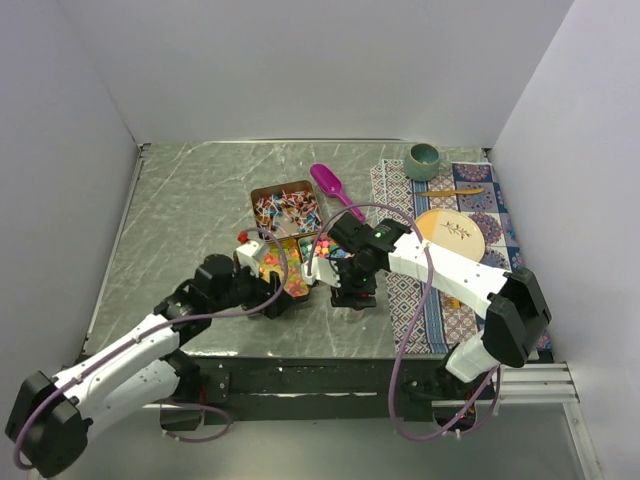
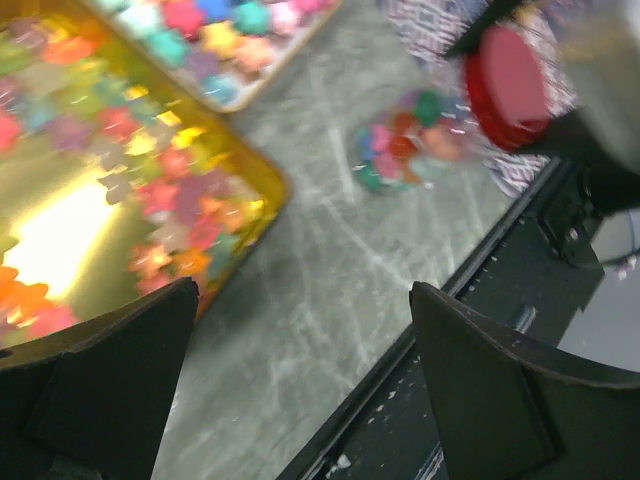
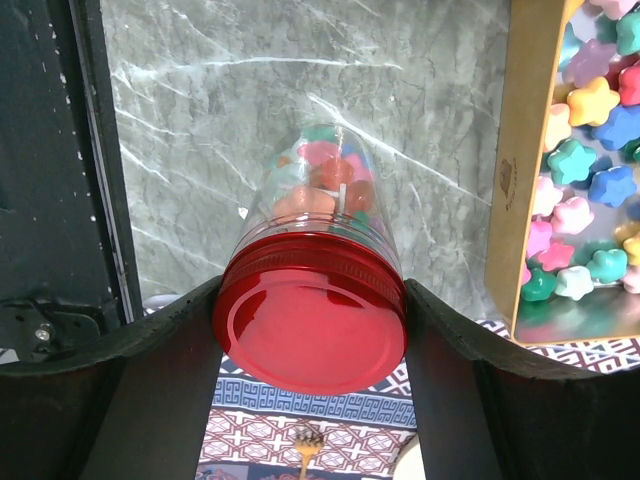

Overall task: Pack the candies
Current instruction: Move the packing bottle to the center of the board, then screw the bottle lid onto the packing bottle.

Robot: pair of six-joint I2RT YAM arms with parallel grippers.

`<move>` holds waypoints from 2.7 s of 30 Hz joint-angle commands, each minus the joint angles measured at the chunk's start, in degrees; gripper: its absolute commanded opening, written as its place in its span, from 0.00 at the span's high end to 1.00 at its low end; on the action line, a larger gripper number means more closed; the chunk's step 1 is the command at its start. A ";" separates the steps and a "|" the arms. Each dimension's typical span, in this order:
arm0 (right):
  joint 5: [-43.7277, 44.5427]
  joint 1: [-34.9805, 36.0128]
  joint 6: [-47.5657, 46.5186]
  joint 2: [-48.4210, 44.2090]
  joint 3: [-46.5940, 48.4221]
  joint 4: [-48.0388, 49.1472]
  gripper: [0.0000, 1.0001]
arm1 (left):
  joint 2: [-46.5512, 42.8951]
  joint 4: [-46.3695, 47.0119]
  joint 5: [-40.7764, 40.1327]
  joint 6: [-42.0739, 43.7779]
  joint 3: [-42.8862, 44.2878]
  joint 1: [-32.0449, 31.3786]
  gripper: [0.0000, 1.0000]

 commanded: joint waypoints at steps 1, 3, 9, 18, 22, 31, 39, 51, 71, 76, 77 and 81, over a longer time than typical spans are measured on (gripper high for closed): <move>0.44 -0.55 2.82 0.20 -1.25 -4.93 0.45 | -3.02 8.99 -6.53 1.30 -1.57 -9.72 0.06; -0.44 -0.73 3.26 0.91 0.06 -5.11 0.45 | -4.35 11.97 -8.02 4.20 -3.50 -13.70 0.03; -4.39 -1.26 4.84 3.11 3.40 -5.37 0.39 | -6.04 26.89 -11.98 16.08 -11.41 -28.65 0.01; -4.84 -1.26 5.11 1.53 2.97 -5.64 0.12 | 15.57 49.76 -19.90 21.08 -13.09 -33.06 0.01; -4.75 -1.26 5.54 1.70 3.32 -5.37 0.00 | 27.36 60.21 -20.24 25.74 -12.47 -31.38 0.01; -2.47 -1.52 5.72 -0.58 3.24 -4.32 0.00 | 46.52 78.15 -18.75 27.86 -9.49 -31.21 0.01; -4.75 -5.30 4.93 -3.92 0.34 -5.90 0.00 | 60.84 90.00 -19.19 25.84 -5.27 -32.44 0.03; -3.87 -14.52 -4.36 -18.22 -4.05 -11.61 0.00 | 77.82 100.40 -21.39 25.66 1.33 -33.23 0.01; -23.56 -11.99 -26.77 -15.88 -9.16 2.11 0.00 | 76.94 92.93 -16.29 24.96 0.89 -33.49 0.83; -22.94 -10.40 -28.91 -15.88 -11.09 1.04 0.00 | 77.30 92.84 -16.38 24.87 0.98 -33.58 0.82; -22.60 -10.40 -28.82 -15.70 -11.01 0.69 0.00 | 77.30 93.01 -16.46 24.78 0.98 -33.49 0.82; -19.79 -10.48 -29.00 -15.61 -11.53 -3.34 0.01 | 77.30 93.72 -16.64 24.34 0.54 -33.58 0.86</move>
